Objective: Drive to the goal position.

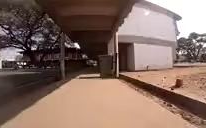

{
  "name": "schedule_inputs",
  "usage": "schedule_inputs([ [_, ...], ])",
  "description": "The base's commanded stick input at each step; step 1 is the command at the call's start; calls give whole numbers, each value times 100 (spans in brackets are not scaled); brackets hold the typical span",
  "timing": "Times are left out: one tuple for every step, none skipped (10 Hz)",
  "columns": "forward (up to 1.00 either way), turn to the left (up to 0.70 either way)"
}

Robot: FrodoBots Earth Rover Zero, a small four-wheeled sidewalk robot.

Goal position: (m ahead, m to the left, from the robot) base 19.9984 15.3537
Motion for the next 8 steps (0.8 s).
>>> schedule_inputs([
  [50, 0],
  [50, 0],
  [50, 0],
  [50, 0],
  [50, 0],
  [50, 0],
  [50, 0],
  [50, 0],
])
